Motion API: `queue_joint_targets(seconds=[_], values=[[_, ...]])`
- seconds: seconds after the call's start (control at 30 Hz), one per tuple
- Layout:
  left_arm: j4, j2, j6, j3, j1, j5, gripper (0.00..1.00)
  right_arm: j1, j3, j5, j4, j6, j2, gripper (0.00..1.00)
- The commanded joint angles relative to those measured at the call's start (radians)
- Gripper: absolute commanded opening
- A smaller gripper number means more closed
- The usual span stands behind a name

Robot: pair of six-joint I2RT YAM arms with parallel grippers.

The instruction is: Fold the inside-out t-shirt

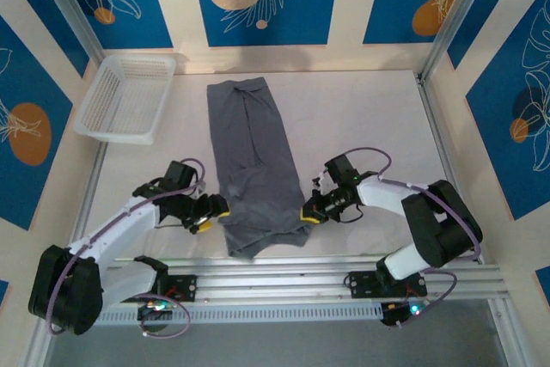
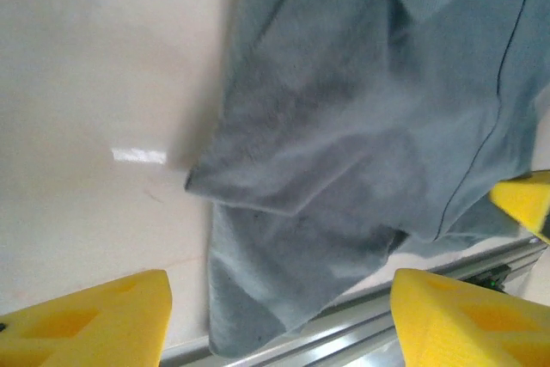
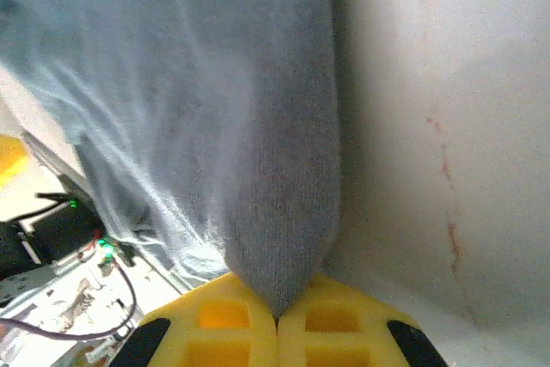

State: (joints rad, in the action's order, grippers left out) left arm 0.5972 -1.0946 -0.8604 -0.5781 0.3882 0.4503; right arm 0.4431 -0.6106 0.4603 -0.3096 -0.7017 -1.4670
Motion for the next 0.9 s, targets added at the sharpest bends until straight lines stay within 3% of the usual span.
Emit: queue_joint_targets(seconds=[0.0,0.07,0.23,0.37,0.5,0.6,0.73,0.87], values=[[-0.009,0.045,-0.090,0.028,0.017,-0.079,0.66,-0.020,0.026,0.062,-0.025,-0.003,0.133,0.00],[-0.027,0.049,-0.099,0.043,0.017,-0.096,0.64,-0.013,0.054,0.038,-0.042,-0.005,0.200,0.00],[-0.191,-0.057,-0.142,0.059,0.074,0.005,0.63,0.011,0.131,0.000,0.008,-0.069,0.284,0.00],[-0.186,-0.156,-0.136,-0.009,0.158,-0.035,0.62,0.011,0.127,-0.004,0.001,-0.057,0.278,0.00],[-0.229,-0.196,-0.160,-0.012,0.176,-0.056,0.47,0.009,0.109,-0.012,-0.023,-0.039,0.264,0.00],[-0.239,-0.210,-0.160,-0.015,0.178,-0.072,0.44,0.007,0.101,-0.018,-0.031,-0.031,0.260,0.00],[-0.284,-0.268,-0.166,-0.021,0.187,-0.058,0.46,-0.005,0.087,-0.025,-0.045,-0.017,0.250,0.00],[-0.204,-0.281,-0.140,-0.057,0.216,-0.096,0.59,-0.024,0.080,-0.016,-0.061,0.003,0.240,0.00]])
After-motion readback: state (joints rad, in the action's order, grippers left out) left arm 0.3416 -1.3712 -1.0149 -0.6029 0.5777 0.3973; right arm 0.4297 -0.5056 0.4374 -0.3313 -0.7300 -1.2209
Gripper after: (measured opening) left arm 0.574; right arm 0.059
